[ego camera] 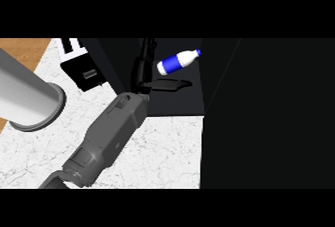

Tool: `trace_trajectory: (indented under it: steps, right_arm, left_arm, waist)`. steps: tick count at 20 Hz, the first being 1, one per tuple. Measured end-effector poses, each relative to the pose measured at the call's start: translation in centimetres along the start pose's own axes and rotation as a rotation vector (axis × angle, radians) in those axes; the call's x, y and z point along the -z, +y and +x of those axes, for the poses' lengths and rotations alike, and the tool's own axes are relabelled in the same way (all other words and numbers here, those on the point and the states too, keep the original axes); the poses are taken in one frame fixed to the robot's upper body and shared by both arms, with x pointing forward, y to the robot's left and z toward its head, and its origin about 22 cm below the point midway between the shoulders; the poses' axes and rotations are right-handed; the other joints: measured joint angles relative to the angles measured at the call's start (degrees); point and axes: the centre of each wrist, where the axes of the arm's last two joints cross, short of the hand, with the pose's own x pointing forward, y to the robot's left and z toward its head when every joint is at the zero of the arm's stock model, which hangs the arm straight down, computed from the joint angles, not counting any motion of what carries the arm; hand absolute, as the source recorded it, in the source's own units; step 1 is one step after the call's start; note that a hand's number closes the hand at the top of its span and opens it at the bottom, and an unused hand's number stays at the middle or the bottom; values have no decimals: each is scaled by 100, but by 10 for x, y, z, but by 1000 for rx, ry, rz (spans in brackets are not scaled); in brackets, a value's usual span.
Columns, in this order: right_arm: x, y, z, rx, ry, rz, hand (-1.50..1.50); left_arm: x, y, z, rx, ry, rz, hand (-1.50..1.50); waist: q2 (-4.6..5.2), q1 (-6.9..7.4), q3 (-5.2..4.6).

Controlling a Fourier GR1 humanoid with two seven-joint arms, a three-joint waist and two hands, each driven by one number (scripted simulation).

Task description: Pick up the bottled water, place it into the cabinet and close the cabinet

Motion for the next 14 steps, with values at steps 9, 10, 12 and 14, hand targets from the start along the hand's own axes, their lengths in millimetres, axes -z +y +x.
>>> trace_trajectory:
  steps: [9,10,12,14]
  right_arm:
    - [4,8,3,9,-5,-11,-150]
    - [4,9,3,8,-2,-13,-150]
    - [2,9,4,0,2,-15,-150]
    - [2,7,5,-18,3,-7,-150]
  left_arm:
    - [-55,-16,-1,-194,-3,-136,-150]
    - [-60,-16,1,-207,-10,-146,-150]
    - [-74,-19,5,-230,-20,-163,-150]
    - [-91,-17,7,-255,-19,-185,-150]
  waist:
    - [-17,103,0]
    - [-18,111,0]
    - [-21,121,0]
    - [-24,151,2]
